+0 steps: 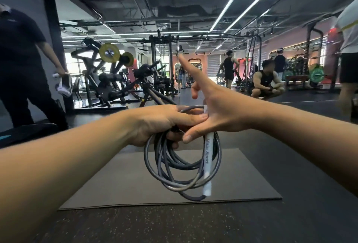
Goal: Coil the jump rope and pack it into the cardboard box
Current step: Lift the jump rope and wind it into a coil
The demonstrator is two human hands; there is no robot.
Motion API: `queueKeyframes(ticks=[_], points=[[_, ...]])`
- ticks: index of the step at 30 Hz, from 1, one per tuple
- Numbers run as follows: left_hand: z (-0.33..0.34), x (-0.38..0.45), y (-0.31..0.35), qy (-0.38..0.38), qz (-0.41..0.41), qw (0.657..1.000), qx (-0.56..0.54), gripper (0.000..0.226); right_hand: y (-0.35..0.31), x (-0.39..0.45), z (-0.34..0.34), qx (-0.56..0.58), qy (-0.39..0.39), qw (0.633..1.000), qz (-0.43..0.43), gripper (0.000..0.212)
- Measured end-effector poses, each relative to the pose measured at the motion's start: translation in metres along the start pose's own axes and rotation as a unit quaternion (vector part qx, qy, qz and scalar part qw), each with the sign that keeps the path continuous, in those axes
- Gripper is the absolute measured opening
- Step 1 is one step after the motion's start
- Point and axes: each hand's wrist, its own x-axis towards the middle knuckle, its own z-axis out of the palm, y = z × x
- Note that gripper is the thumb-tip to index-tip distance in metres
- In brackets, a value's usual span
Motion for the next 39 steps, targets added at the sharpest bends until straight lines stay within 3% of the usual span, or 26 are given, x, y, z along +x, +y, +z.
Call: queueKeyframes(ticks=[2,6,10,12,17,21,23,26,29,31,33,36,39], points=[[0.002,0.0,-0.007,0.018,0.019,0.999,-0.034,0.026,-0.002,0.0,0.0,0.004,0.016,1.0,0.0,0.146],[-0.004,-0.003,-0.016,0.028,0.071,0.993,-0.091,0.013,0.007,-0.005,-0.002,0.065,0.058,0.994,0.065,0.131],[-0.017,-0.004,-0.021,0.119,0.131,0.97,-0.169,0.01,0.023,-0.017,-0.005,0.189,0.018,0.961,0.201,0.082],[-0.016,-0.003,-0.02,0.159,0.16,0.954,-0.196,0.013,0.024,-0.02,0.005,0.252,0.011,0.944,0.211,0.055],[0.001,0.006,-0.022,0.173,0.197,0.919,-0.294,0.011,0.019,-0.013,0.04,0.282,0.067,0.937,0.193,0.059],[0.004,0.008,-0.028,0.182,0.21,0.903,-0.329,0.014,0.023,-0.01,0.054,0.274,0.147,0.928,0.205,0.025],[0.005,0.008,-0.032,0.236,0.207,0.907,-0.28,0.027,0.02,-0.011,0.056,0.236,0.16,0.936,0.204,0.021],[0.005,0.006,-0.04,0.367,0.197,0.899,-0.137,0.059,0.012,-0.007,0.061,0.183,0.167,0.95,0.189,0.032],[-0.003,-0.001,-0.048,0.497,0.227,0.831,0.103,0.095,0.007,0.0,0.066,0.11,0.128,0.966,0.194,0.035],[-0.007,-0.008,-0.055,0.493,0.236,0.788,0.283,0.109,0.007,0.004,0.07,0.098,0.082,0.971,0.2,0.029],[-0.007,-0.013,-0.063,0.455,0.224,0.78,0.367,0.101,0.007,0.008,0.073,0.096,0.044,0.974,0.199,0.026],[-0.015,-0.023,-0.079,0.442,0.22,0.797,0.348,0.074,0.003,0.017,0.084,0.088,-0.001,0.978,0.191,0.029],[-0.027,-0.039,-0.09,0.468,0.208,0.794,0.328,0.061,-0.007,0.033,0.097,0.091,-0.017,0.978,0.188,0.034]])
